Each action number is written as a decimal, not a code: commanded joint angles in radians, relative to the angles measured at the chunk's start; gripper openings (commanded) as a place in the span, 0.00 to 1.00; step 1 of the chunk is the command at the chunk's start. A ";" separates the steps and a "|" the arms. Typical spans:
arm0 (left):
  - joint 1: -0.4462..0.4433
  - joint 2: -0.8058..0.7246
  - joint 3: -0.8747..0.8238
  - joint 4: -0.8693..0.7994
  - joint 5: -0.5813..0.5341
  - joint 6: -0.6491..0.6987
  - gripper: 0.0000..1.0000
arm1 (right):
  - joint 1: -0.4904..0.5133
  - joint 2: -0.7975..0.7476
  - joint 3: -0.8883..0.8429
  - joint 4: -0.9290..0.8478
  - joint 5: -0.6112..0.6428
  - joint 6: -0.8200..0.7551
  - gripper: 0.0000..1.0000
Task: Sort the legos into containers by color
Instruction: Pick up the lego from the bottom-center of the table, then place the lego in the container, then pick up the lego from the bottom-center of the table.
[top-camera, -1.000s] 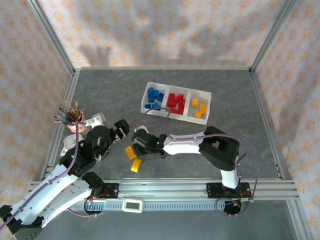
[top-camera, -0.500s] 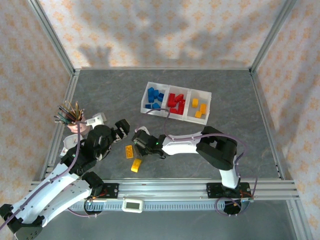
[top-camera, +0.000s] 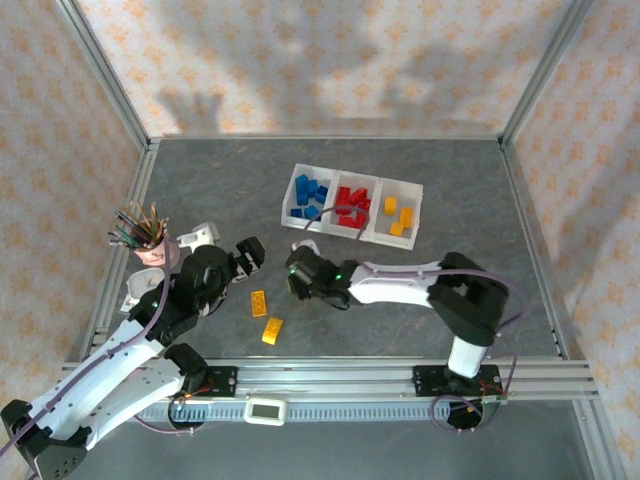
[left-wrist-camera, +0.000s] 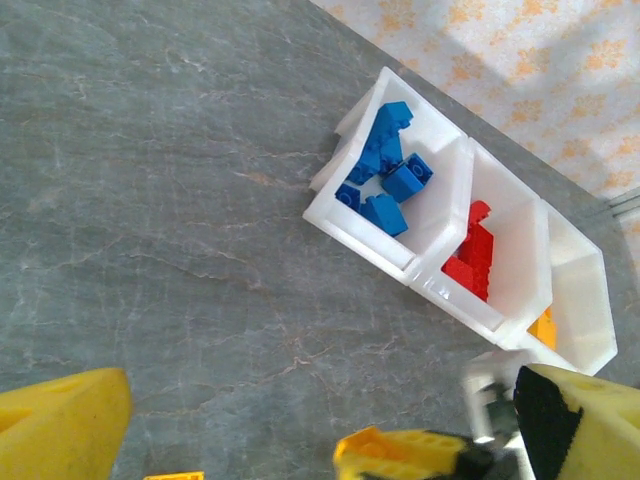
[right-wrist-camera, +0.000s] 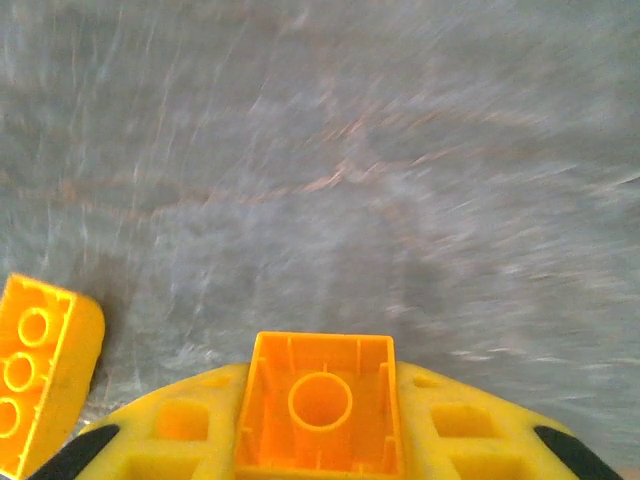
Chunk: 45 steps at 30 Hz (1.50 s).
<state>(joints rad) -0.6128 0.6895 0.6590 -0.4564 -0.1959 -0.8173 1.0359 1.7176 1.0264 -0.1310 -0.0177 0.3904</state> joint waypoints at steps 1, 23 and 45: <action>0.008 0.032 0.026 0.085 0.049 0.044 0.99 | -0.075 -0.111 -0.028 -0.033 0.049 0.008 0.27; 0.034 0.405 0.165 0.332 0.269 0.138 0.99 | -0.692 -0.013 0.137 -0.062 0.132 -0.094 0.42; 0.053 0.225 0.099 0.215 0.181 0.104 0.99 | -0.414 -0.222 0.024 -0.100 0.038 -0.106 0.74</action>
<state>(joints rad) -0.5728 0.9512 0.7757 -0.1772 0.0341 -0.7063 0.5720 1.5299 1.0721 -0.1959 0.0174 0.2867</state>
